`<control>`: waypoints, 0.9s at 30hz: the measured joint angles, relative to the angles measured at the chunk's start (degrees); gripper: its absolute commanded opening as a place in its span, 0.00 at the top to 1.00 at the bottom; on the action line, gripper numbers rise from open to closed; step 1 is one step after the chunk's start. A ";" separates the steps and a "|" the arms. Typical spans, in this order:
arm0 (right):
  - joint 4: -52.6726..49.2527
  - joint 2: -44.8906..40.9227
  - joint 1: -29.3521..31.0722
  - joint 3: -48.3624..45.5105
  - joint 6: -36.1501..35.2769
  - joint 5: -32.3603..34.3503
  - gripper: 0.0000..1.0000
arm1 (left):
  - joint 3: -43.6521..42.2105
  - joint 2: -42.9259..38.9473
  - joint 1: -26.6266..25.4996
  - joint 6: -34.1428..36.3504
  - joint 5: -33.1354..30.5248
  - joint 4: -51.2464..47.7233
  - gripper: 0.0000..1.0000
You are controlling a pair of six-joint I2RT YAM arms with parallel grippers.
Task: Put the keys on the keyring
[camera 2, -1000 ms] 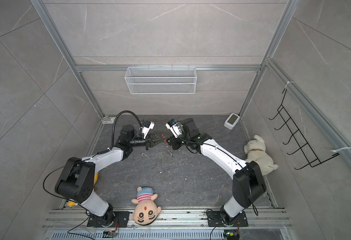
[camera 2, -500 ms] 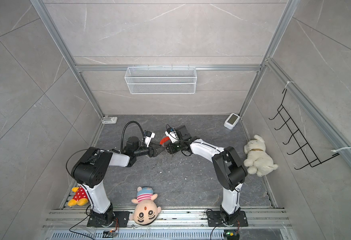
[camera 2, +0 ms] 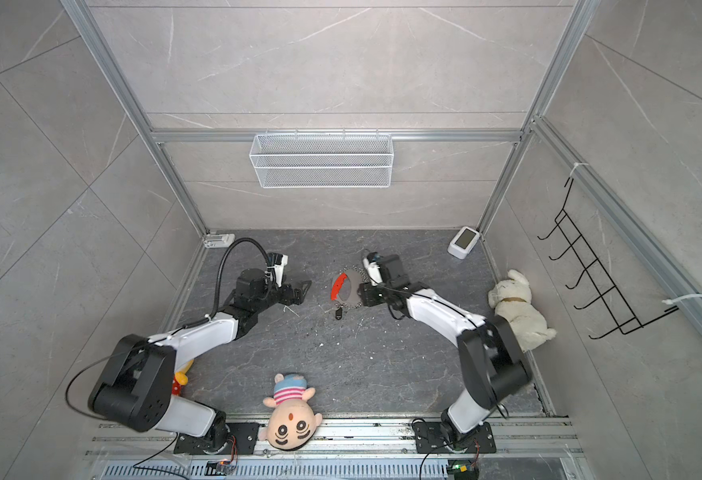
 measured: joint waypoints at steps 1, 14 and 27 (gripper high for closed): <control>2.97 -3.74 -1.79 -3.63 -0.17 4.26 0.16 | -0.33 -2.12 0.00 1.49 -2.95 -1.36 0.00; 33.77 -3.76 -3.93 -27.91 -10.16 31.43 0.05 | -25.59 -8.98 8.37 14.19 -22.21 7.63 0.01; 57.40 0.17 -12.02 -38.23 -9.25 23.63 0.01 | -27.34 5.42 19.80 10.49 -15.91 31.89 0.00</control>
